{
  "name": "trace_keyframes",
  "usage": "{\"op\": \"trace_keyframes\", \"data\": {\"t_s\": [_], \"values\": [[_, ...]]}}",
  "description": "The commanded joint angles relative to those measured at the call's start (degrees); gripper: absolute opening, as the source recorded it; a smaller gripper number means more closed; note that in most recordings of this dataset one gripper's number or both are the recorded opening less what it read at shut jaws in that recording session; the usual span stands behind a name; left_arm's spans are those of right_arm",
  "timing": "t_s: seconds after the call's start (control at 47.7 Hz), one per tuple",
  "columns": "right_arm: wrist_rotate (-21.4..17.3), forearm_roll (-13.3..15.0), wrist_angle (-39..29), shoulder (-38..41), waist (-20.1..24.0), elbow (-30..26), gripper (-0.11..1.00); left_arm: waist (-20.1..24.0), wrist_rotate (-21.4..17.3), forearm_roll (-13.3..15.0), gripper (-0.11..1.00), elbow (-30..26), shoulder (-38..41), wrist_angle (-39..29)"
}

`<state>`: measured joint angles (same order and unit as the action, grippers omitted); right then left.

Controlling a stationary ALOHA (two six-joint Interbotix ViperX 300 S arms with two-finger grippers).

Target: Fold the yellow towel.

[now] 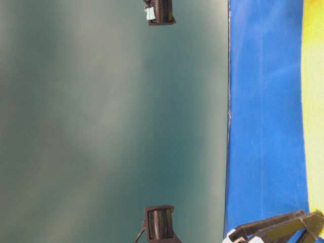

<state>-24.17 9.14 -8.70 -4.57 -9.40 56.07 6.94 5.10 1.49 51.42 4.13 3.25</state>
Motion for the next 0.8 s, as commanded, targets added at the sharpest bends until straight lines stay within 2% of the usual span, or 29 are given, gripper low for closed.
{"op": "trace_keyframes", "data": {"t_s": [0.0, 0.084, 0.147, 0.251, 0.293, 0.335, 0.377, 0.608, 0.775], "values": [[-0.18, 0.00, 0.35, -0.26, 0.44, -0.70, 0.57, -0.09, 0.09, 0.00, 0.56, -0.26, -0.18, -0.35], [-0.26, -0.09, 0.35, -0.26, 1.14, -0.70, 0.48, -0.35, 0.00, -0.09, 0.52, -0.44, -0.18, -1.23], [-0.26, -0.09, 0.26, -0.26, 2.11, -0.62, 0.37, -0.70, -0.09, -0.09, 0.46, -0.79, -0.09, -2.90], [-0.35, -0.26, 0.18, -0.26, 3.52, -0.53, 0.10, -1.67, -0.44, -0.09, 0.25, -1.49, 0.18, -5.54], [-0.35, -0.53, 0.18, -0.26, 3.78, -0.53, 0.04, -2.02, -0.44, -0.09, 0.16, -1.76, 0.26, -6.24], [-0.35, -0.97, 0.18, -0.26, 3.87, -0.44, 0.04, -2.37, -0.44, -0.09, 0.06, -1.93, 0.35, -6.59], [-0.35, -1.14, 0.18, -0.26, 3.96, -0.44, 0.04, -2.46, -0.44, -0.09, 0.02, -2.02, 0.26, -6.77], [-0.35, -1.14, -0.09, -0.88, 3.52, -0.79, 0.04, -2.37, -0.18, 0.00, 0.02, -2.64, -1.41, -8.00], [-0.44, -1.14, -3.52, -5.80, 3.08, -1.49, 0.04, -2.46, 0.62, 0.00, 0.02, -4.48, -7.82, -13.71]]}}
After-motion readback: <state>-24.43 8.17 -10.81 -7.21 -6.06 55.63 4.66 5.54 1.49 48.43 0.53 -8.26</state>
